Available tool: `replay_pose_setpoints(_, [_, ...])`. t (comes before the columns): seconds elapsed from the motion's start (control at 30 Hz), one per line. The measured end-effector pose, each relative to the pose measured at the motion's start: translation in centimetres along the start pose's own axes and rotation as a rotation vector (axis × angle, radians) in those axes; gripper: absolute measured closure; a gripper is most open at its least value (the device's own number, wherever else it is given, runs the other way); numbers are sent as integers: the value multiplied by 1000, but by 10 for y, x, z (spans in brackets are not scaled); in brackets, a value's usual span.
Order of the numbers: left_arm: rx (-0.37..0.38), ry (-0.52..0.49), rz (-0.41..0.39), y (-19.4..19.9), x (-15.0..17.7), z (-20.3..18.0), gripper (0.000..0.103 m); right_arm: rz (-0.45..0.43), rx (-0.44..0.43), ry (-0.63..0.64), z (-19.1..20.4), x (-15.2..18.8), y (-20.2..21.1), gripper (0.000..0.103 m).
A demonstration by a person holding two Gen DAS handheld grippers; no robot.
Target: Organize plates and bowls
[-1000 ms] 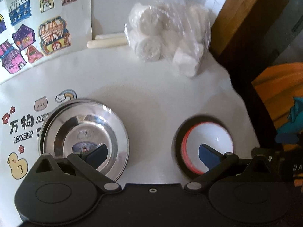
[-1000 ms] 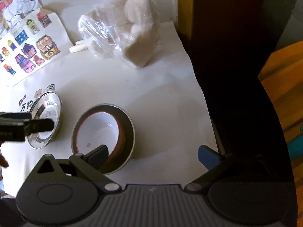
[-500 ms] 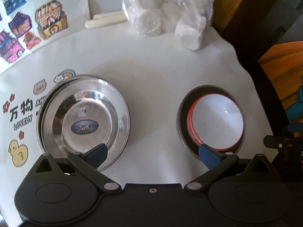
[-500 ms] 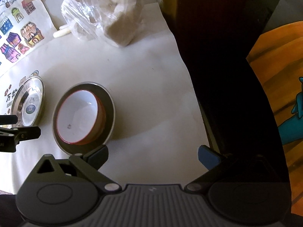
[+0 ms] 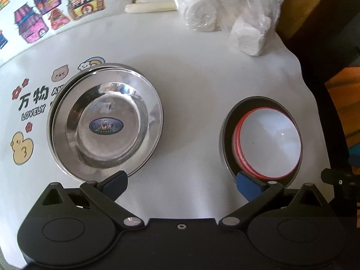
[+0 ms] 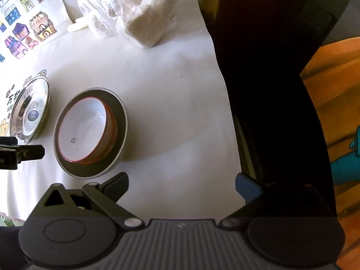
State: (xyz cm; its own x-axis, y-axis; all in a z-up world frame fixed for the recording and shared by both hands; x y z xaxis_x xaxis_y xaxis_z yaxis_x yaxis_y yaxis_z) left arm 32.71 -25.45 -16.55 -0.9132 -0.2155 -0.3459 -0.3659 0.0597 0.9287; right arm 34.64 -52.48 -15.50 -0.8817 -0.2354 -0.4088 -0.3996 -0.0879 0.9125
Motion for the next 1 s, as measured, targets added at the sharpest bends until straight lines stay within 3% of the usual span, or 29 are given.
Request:
replay_pose_setpoints(0.23, [-55,50,-9,0,6,-4,1,-72,-71,62,0,-9,-2,0])
replay_pose_setpoints(0.43, [-100,77,-7,-5,13,-11,1,-76,-114,111,-3,-13,-12,0])
replay_pose_setpoints(1.0, [-129,161,2,-16,15,-15,1,-76,-202,207,-2,-26,-25,0])
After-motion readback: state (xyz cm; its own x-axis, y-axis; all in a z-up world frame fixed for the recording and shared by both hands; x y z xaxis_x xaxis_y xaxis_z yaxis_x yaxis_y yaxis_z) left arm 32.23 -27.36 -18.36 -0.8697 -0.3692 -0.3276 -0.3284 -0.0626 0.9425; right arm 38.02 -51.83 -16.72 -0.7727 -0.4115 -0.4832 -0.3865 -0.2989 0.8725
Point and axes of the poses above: each gripper's, at about its wrist camera, not at the fingertips, and y roughly against the way its jaws point, z to its left, x to its underside, the point moved 4 cm from there along -y, roughly the way its jaws point, and after that the axes turned 4 degrees about -z, right-handed, at the moved point
